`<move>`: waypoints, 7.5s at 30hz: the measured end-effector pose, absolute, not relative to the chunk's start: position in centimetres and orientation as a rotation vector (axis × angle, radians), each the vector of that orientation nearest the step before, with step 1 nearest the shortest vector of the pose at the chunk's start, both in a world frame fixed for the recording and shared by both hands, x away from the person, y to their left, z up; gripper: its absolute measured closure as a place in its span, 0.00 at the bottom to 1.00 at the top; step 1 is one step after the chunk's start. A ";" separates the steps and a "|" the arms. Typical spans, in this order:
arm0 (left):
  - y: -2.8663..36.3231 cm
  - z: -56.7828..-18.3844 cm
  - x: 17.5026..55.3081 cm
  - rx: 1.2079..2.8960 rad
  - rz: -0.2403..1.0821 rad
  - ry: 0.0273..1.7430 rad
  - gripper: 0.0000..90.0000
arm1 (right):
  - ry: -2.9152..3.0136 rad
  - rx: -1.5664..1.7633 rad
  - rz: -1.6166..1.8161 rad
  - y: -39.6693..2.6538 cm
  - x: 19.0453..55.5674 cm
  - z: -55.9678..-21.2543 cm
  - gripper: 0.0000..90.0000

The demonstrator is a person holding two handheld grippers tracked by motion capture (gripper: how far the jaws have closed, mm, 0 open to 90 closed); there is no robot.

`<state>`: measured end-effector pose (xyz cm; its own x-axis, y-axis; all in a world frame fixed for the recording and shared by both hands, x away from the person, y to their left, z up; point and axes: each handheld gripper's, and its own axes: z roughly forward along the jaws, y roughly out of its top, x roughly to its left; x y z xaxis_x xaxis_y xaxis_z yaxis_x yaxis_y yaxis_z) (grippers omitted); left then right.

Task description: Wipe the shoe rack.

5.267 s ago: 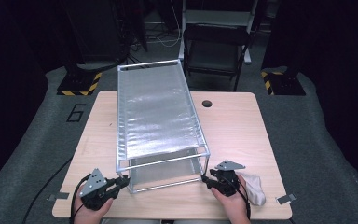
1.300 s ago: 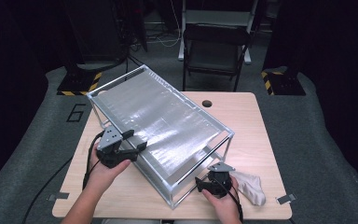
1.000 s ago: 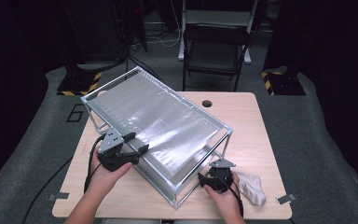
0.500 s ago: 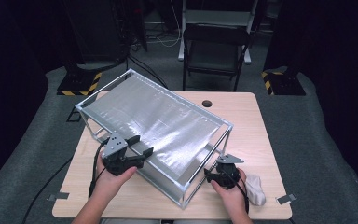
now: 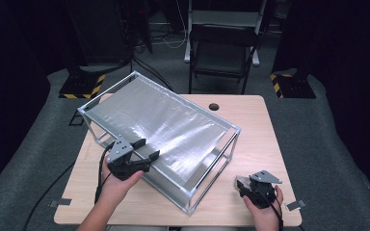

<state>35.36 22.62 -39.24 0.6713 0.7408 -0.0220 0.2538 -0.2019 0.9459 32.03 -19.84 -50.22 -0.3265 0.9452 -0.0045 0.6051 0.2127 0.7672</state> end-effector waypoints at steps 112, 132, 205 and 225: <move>21.6 -39.7 35.9 1.749 0.539 0.788 0.37 | 2.297 1.017 1.131 -15.6 40.4 -52.4 0.69; 21.6 -39.6 35.8 1.754 0.539 0.790 0.37 | 2.464 0.846 1.191 -10.1 33.4 -52.7 0.66; 21.6 -39.7 35.9 1.745 0.540 0.785 0.38 | 2.300 1.205 1.205 -12.9 32.6 -52.4 0.63; 21.6 -39.7 35.9 1.748 0.536 0.787 0.38 | 2.178 1.179 1.448 -16.7 32.2 -42.3 0.84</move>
